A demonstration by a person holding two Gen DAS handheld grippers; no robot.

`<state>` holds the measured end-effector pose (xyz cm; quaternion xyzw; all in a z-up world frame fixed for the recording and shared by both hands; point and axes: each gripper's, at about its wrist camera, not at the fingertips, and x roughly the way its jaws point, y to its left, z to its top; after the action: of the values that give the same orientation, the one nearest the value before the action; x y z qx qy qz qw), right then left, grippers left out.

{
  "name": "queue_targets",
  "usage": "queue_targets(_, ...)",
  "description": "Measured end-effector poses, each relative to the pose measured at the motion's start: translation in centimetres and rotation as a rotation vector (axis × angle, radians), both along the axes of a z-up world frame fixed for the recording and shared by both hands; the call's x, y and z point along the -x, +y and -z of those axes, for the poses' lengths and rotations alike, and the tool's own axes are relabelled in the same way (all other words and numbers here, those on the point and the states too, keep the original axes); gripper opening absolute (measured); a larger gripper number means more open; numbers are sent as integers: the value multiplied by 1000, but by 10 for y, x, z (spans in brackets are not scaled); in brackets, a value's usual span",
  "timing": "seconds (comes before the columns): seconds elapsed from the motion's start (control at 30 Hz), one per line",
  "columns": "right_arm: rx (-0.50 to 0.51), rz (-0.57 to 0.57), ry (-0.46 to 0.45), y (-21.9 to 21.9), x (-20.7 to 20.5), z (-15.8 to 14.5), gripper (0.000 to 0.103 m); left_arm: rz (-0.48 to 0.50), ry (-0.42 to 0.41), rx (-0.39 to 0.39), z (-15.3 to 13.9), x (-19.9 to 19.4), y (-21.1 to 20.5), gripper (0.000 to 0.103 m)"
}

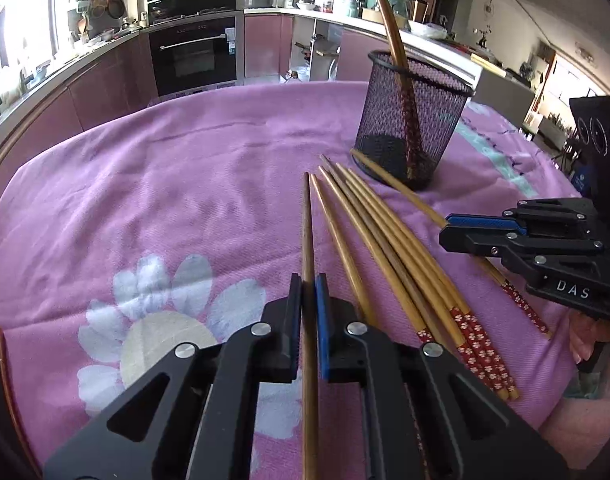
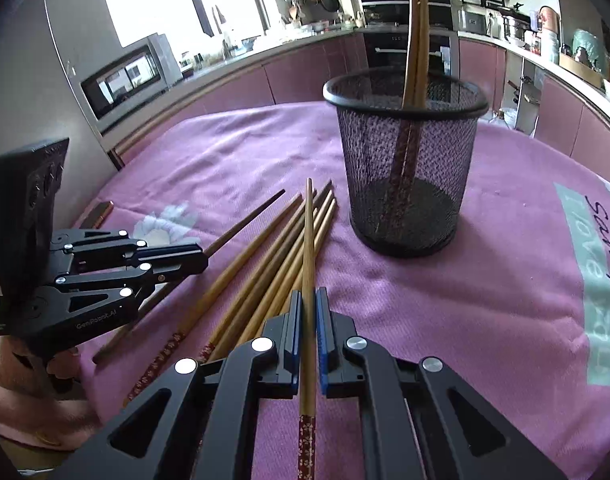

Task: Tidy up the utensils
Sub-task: 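Raise both held chopsticks upright and carry them above the mesh cup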

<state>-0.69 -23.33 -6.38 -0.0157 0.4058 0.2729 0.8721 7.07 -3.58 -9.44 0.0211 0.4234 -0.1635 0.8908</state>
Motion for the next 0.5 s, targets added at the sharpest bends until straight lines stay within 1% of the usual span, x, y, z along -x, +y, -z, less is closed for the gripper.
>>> queue_targets(0.27, -61, -5, -85, -7, 13, -29, 6, 38, -45, 155, -36, 8, 16, 8)
queue_targets(0.5, -104, 11, -143, -16, 18, -47, 6, 60, -104, 240, -65, 17, 21, 8)
